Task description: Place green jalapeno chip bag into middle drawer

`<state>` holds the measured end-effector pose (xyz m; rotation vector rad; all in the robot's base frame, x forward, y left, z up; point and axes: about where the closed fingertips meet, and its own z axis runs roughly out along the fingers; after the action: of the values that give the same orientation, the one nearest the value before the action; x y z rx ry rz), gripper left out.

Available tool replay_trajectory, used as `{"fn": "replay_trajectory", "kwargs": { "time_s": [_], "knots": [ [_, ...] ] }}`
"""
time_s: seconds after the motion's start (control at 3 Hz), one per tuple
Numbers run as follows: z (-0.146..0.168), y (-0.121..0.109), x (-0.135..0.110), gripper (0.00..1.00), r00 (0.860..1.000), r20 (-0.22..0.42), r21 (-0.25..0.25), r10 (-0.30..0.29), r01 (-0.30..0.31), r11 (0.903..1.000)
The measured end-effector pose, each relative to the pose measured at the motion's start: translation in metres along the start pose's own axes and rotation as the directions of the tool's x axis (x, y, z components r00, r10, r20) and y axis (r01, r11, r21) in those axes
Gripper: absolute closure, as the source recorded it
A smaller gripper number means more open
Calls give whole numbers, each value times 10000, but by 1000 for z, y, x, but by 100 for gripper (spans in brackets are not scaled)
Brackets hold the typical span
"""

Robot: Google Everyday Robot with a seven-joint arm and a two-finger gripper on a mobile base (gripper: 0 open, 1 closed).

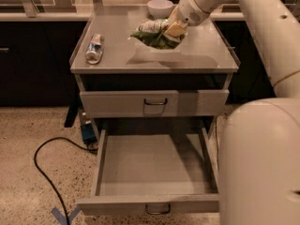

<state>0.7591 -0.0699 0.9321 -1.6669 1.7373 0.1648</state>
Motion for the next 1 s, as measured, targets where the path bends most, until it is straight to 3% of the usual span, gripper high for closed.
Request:
{"fn": "replay_trajectory", "kwargs": {
  "time_s": [0.33,0.67,1.0],
  "knots": [
    [-41,18,-12,100,9948,920,756,437,-507,9958],
    [-47,57,-7,100,9889,1074,534,1022,-1084,9927],
    [-20,86,8,100,9901,727,-169,1202,-1193,9927]
  ]
}}
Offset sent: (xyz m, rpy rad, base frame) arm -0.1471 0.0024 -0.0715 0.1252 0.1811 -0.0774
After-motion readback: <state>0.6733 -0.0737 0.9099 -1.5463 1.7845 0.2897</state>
